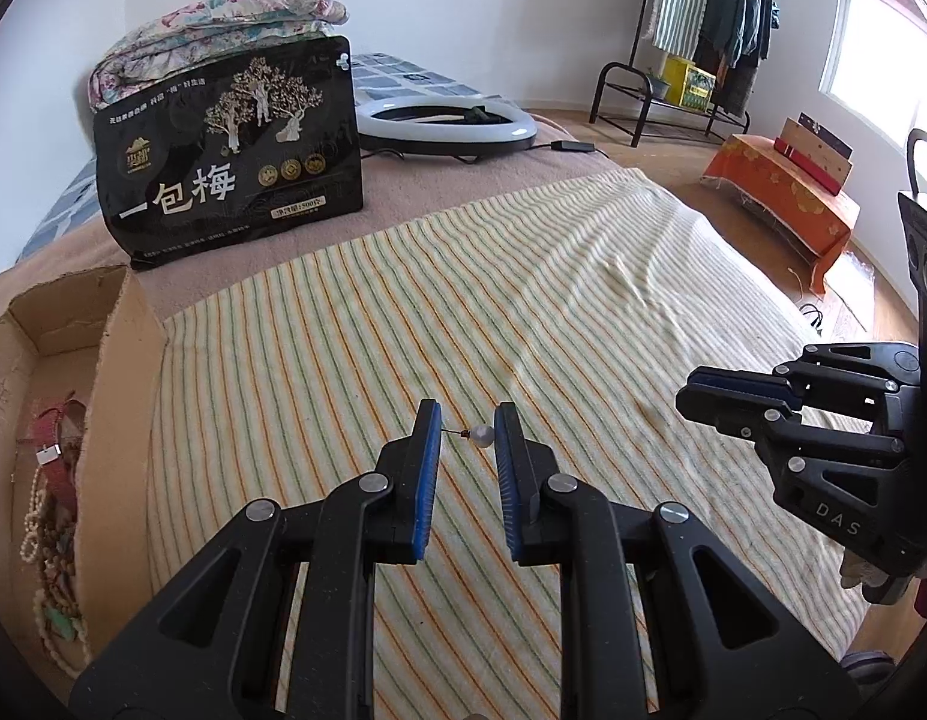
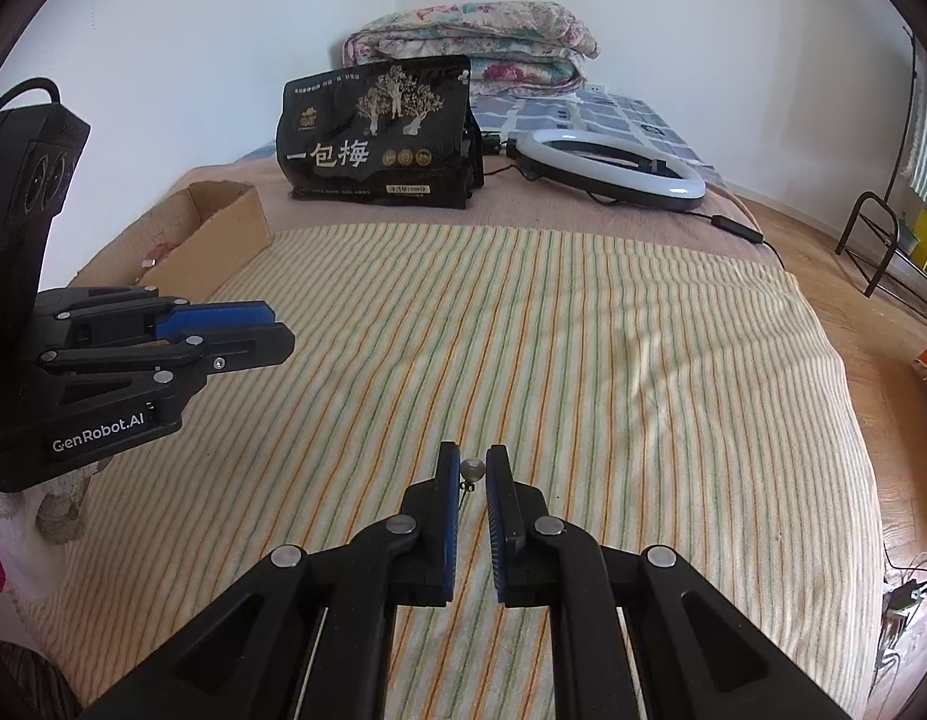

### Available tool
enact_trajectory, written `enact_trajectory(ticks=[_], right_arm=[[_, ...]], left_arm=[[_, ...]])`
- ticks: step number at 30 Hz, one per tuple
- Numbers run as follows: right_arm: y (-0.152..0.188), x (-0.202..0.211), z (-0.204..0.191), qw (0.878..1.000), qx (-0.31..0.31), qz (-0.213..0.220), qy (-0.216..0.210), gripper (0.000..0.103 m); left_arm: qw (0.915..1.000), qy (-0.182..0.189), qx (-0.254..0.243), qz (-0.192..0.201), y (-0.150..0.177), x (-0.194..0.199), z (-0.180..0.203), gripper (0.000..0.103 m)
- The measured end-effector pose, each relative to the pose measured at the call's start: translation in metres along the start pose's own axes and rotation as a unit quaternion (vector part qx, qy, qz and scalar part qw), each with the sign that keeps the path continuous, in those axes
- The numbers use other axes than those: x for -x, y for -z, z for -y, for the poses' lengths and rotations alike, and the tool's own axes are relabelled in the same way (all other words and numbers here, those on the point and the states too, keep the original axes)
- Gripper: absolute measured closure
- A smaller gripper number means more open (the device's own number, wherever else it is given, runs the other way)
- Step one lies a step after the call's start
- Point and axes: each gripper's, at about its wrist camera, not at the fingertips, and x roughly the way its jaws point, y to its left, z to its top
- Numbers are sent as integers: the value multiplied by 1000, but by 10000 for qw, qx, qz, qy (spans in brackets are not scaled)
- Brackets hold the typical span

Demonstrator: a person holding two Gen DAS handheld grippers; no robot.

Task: Organize jewelry
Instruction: 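Close the right gripper on one pearl earring while the left gripper grasps the other, then carry both pearl earrings over the cardboard box with both tools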

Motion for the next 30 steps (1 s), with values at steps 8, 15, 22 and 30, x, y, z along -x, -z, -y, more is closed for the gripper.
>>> enact_trajectory(ticks=[8,15,22,30], right_arm=[[-21,32,-19,9995,138,274,9,97],[-44,50,-47,9984,283,489,-65,97],[-66,58,-86,9964,509,653,-196,97],[-95,59,-132,9933,694,821,-424,97]], left_arm=[[9993,-3,258,266,-2,43,-22,86],[9977,-131,453,491,-1,81,-54,86],[9951,-367,631,664,5,113,-91,86],[9921,-670,734,762,17,142,-128,86]])
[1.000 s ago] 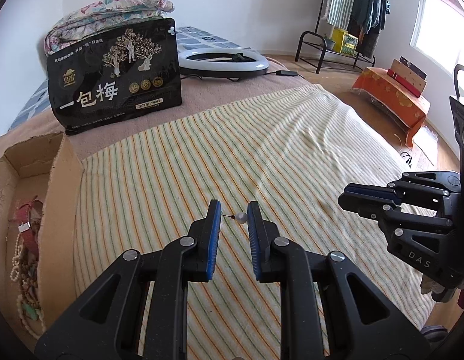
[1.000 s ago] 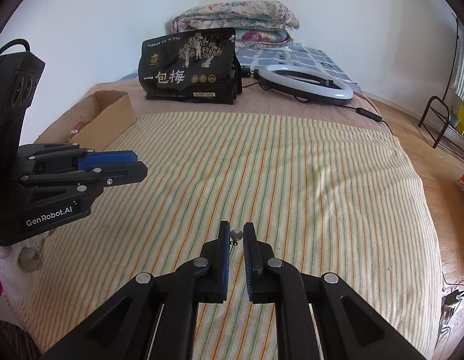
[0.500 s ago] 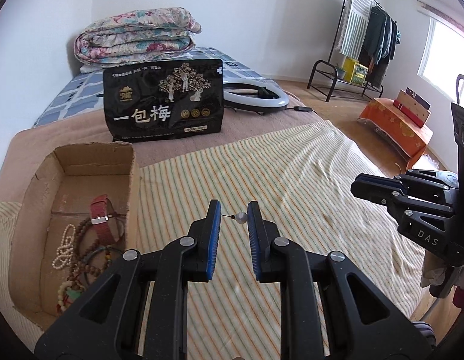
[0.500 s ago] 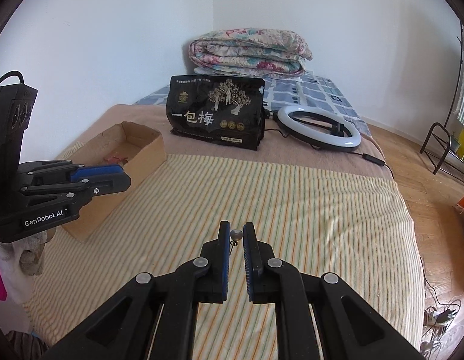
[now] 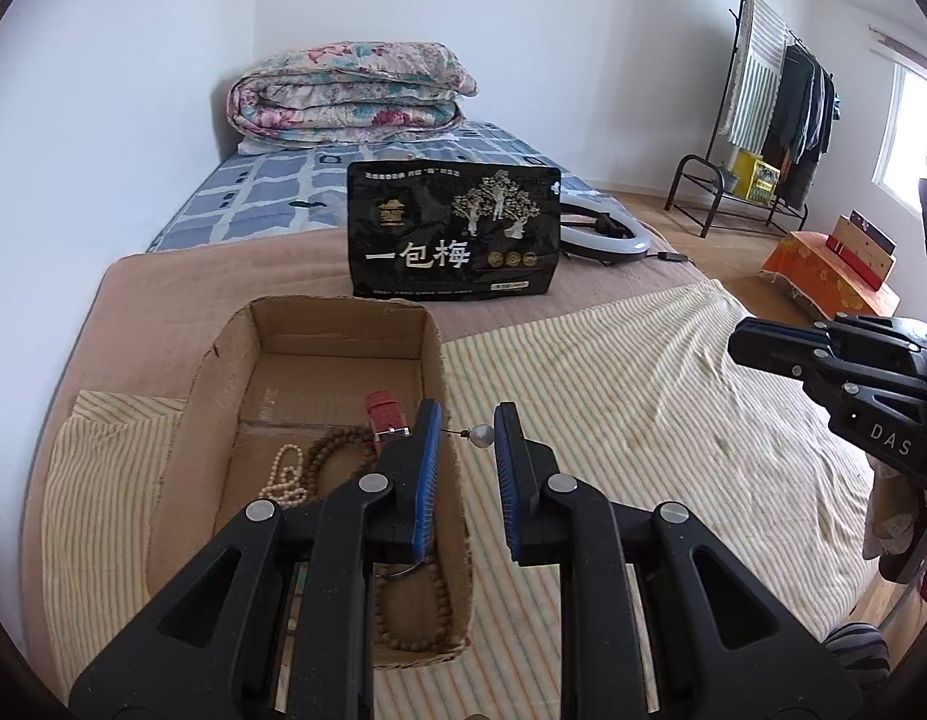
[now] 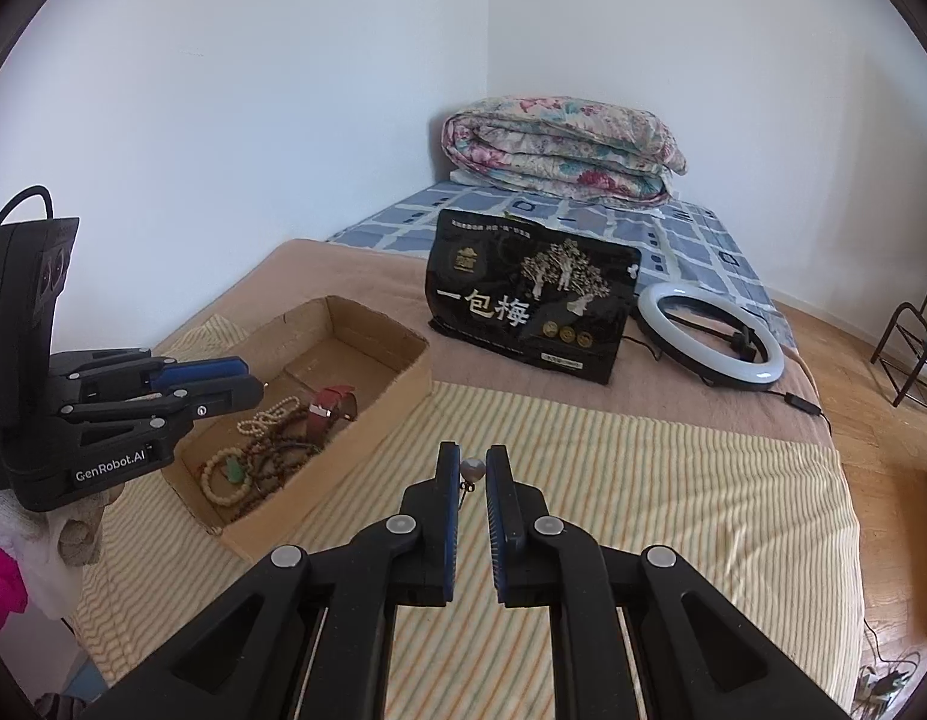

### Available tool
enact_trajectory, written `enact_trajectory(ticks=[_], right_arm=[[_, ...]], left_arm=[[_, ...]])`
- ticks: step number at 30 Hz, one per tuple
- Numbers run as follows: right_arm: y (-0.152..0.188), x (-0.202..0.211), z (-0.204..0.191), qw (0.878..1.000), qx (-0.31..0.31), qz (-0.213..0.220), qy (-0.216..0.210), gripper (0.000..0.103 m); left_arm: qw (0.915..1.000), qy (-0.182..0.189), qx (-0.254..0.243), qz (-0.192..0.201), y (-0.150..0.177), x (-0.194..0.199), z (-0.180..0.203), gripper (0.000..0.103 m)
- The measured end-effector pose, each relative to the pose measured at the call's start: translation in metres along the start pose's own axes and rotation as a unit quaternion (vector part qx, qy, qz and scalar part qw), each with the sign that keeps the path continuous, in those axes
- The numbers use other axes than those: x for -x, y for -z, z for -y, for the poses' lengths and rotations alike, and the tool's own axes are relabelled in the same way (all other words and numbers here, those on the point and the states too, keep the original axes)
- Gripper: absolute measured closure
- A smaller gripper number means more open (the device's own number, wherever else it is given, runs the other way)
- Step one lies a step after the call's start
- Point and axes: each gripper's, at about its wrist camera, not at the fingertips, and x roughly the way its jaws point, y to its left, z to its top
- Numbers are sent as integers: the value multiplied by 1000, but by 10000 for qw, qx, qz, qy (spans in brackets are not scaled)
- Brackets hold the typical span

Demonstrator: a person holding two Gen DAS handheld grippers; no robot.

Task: Organize jewelry
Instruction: 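Carry both pearl earrings over the cardboard box with both tools, then open both grippers to drop the pearl earrings into the box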

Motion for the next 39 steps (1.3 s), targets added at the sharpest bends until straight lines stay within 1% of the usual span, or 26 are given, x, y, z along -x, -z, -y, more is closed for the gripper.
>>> enact_trajectory(ticks=[7,18,21,28,35,37,39], right_arm=[[-29,-18,-34,9996,121,78,-226,97],[-62,-62,-77,9983,248,1,-522,97],[-65,-76,-84,9977,194,-55,-641,97],[-67,-105,-97,9968,122,-234,-759,97],[-65,-121,-97,9960,-30,-352,-815,96],[-65,-122,-97,9959,-49,-379,-819,95],[-65,-122,-96,9963,-55,-361,-772,82]], left_arm=[[9998,-194,6,38,6,14,-30,86],[9995,-252,162,9,17,15,-65,86],[9995,-231,236,-30,21,11,-74,86],[9992,-250,305,-100,28,3,-85,86],[9989,-290,334,-131,30,-1,-89,86],[9990,-287,322,-129,30,-1,-89,86],[9991,-278,306,-131,30,-1,-89,86]])
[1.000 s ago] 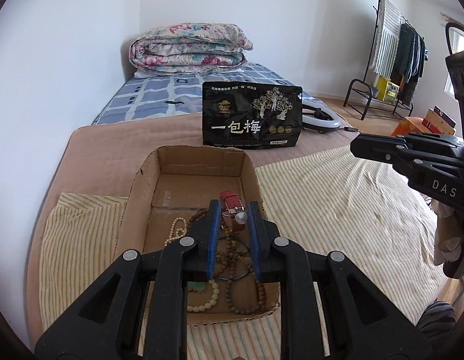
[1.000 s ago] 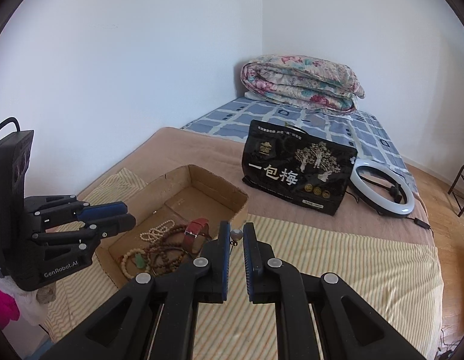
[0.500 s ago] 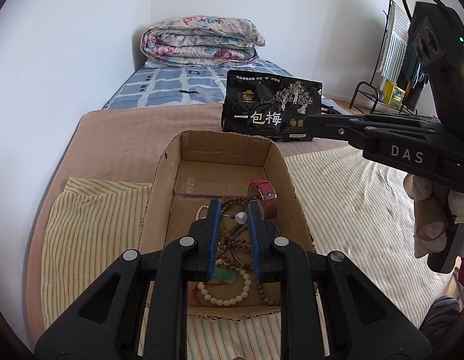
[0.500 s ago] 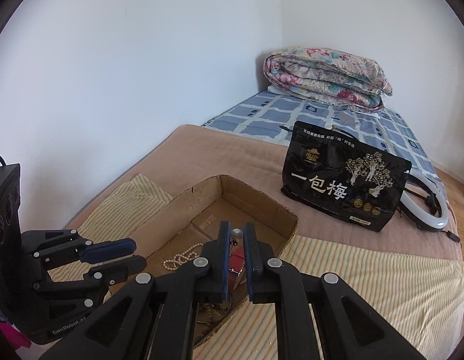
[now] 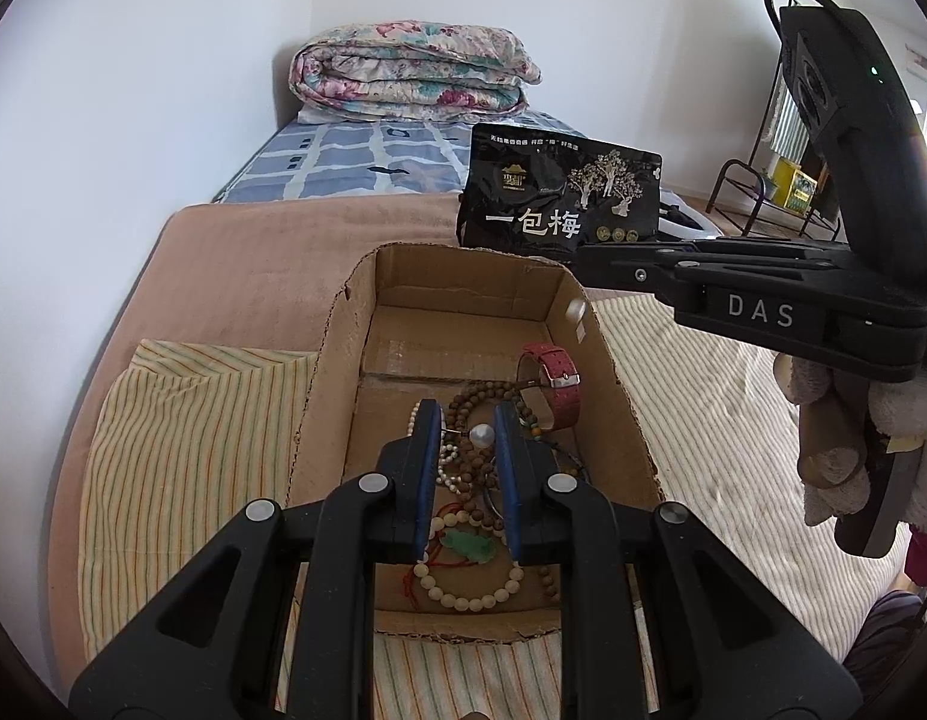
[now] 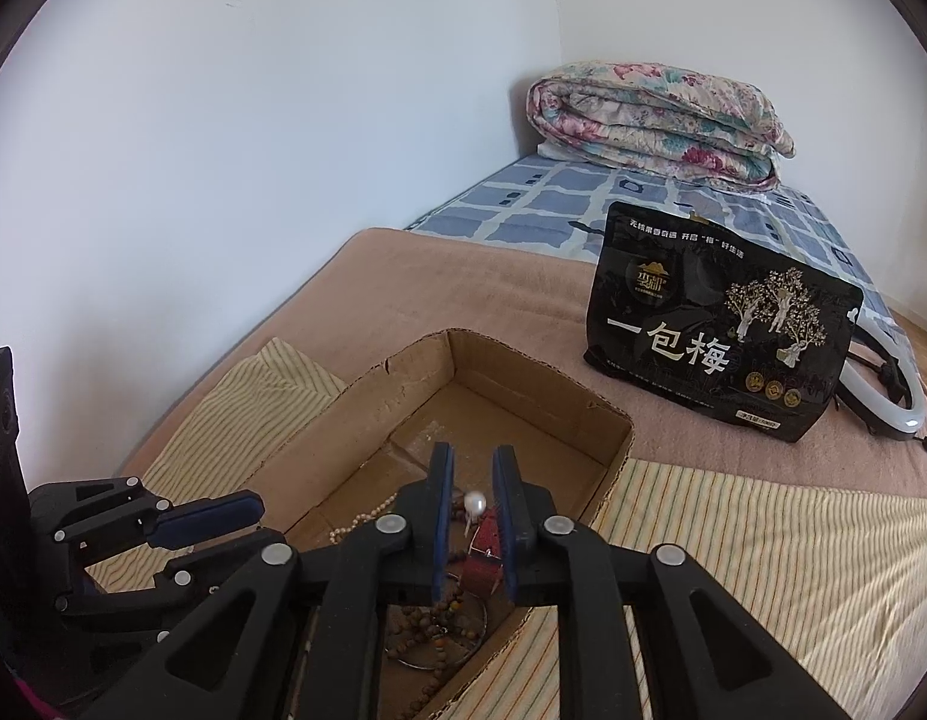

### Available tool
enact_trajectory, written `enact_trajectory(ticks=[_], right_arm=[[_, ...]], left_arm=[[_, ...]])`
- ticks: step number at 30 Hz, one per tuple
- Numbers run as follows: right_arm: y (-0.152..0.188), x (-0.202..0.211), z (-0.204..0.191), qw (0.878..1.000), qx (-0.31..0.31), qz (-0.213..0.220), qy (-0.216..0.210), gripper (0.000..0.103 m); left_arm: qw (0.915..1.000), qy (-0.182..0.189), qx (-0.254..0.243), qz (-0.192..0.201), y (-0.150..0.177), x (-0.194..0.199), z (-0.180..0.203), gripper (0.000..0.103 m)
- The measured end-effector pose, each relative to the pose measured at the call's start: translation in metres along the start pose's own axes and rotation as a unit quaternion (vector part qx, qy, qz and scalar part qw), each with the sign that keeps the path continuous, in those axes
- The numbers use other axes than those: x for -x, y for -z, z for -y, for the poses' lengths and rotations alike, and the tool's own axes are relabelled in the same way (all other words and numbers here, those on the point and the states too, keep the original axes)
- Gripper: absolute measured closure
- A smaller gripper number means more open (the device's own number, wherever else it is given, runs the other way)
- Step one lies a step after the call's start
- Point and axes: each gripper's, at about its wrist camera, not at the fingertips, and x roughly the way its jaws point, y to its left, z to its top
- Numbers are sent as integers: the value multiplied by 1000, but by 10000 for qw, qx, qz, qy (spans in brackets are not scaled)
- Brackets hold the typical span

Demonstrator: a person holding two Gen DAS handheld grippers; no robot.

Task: Organize jewelry
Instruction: 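Open both grippers to drop the pearl earrings into the box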

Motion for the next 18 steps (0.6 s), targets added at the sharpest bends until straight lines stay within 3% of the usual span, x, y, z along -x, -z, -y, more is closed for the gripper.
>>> enact_trajectory(ticks=[8,12,18], right_arm=[[-1,8,0,10000,-30,83,15,72],[-1,13,1,9999,-40,137,45,61],[1,24,3,9998,-40,191,90,57]], left_arm=[[10000,-47,-56,19,0,1,5,86],[9999,-90,-64,2,0,2,5,86],[9999,-106,-61,25,1,7,8,86]])
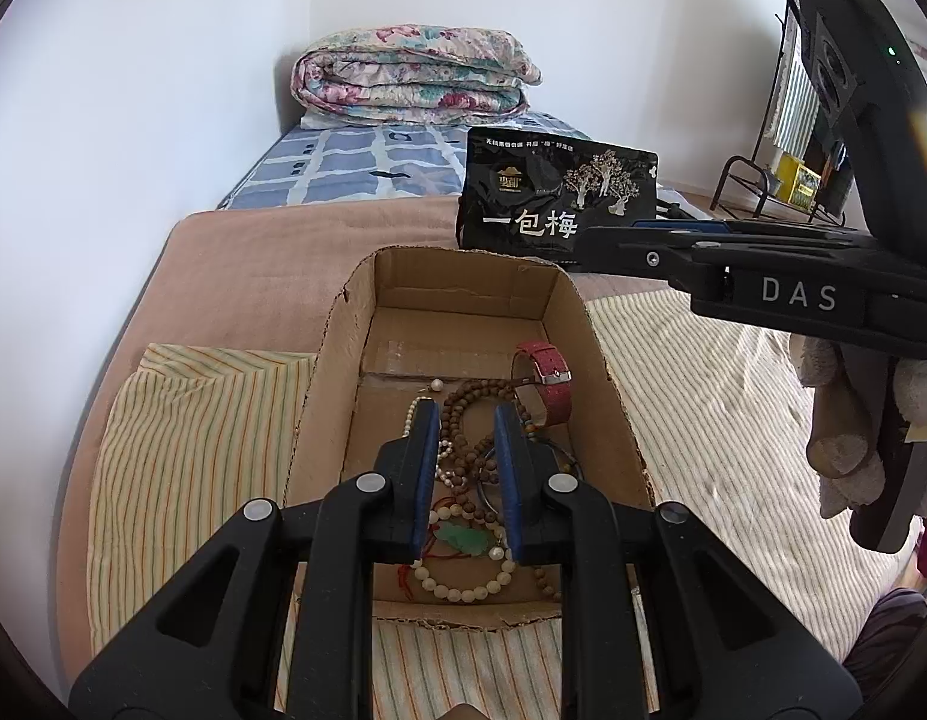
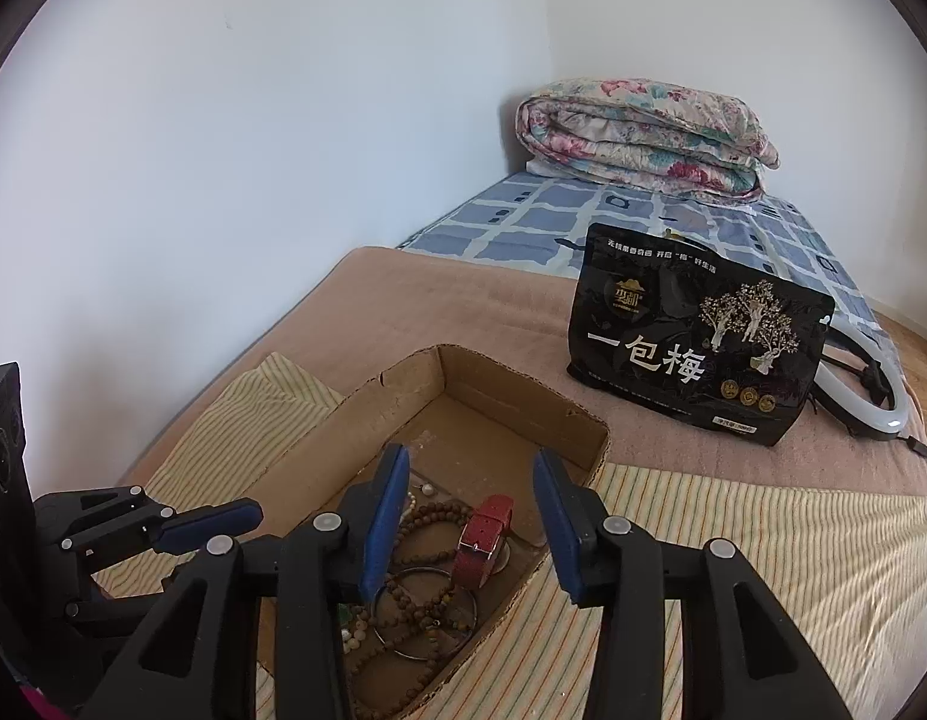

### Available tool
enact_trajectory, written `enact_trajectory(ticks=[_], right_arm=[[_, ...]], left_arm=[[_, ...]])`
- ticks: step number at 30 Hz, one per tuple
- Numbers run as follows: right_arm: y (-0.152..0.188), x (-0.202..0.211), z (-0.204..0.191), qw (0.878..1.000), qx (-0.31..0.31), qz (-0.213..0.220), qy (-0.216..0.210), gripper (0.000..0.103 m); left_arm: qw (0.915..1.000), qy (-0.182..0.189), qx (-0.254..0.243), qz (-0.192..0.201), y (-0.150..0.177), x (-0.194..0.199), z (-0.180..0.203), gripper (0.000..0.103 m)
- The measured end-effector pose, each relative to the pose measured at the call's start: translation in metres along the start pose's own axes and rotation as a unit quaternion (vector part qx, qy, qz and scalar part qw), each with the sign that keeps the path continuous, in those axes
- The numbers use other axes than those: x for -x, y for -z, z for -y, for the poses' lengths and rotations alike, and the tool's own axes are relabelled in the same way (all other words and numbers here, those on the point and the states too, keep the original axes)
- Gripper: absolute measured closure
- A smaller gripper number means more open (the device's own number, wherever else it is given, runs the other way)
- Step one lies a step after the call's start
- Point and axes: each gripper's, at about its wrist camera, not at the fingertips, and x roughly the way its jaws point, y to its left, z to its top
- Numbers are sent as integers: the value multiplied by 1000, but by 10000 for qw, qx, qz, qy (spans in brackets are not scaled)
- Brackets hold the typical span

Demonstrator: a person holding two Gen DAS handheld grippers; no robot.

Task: Organize jewelry
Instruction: 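Open both grippers to drop the pearl earrings into the box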

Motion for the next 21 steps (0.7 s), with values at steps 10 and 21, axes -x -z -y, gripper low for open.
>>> enact_trajectory(ticks=[10,21], right_arm=[[3,45,-8,9997,132,194,112,57],[18,117,-20,9977,345,526,241,49]], left_arm=[[9998,-74,15,208,0,35,13,85],[9982,-245,-180,513,5,96,49,85]])
